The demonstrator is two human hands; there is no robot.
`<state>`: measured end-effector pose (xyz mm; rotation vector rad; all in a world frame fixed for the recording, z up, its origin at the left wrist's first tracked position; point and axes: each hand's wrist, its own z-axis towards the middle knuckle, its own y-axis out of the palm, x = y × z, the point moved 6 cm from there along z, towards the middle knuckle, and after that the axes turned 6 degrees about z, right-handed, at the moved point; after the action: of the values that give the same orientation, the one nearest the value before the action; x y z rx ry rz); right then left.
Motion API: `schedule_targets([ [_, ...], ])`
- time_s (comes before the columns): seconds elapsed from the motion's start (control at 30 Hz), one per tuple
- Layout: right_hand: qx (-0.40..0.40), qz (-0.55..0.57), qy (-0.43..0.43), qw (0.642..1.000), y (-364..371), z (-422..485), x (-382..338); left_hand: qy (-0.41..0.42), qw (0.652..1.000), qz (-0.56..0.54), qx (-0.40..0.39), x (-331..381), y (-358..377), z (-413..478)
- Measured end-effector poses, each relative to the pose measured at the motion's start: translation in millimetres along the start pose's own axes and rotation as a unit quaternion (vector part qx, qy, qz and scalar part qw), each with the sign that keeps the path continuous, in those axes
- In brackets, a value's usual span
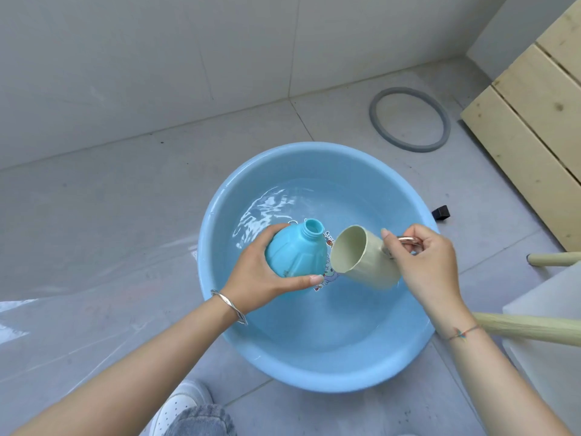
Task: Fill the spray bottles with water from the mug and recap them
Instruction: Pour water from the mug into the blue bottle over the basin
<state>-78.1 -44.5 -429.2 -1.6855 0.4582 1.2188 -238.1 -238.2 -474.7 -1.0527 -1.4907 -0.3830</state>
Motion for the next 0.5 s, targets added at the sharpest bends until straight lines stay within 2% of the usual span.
schedule_targets([
  [0.2,-0.019,-0.086,-0.037,0.995,14,-3,10,0.001,1.0,-0.002,0.008,0,-1,0],
  [0.5,-0.033,-0.093,-0.025,0.995,21,-2,23,0.001,1.0,0.002,0.014,-2,-2,1],
])
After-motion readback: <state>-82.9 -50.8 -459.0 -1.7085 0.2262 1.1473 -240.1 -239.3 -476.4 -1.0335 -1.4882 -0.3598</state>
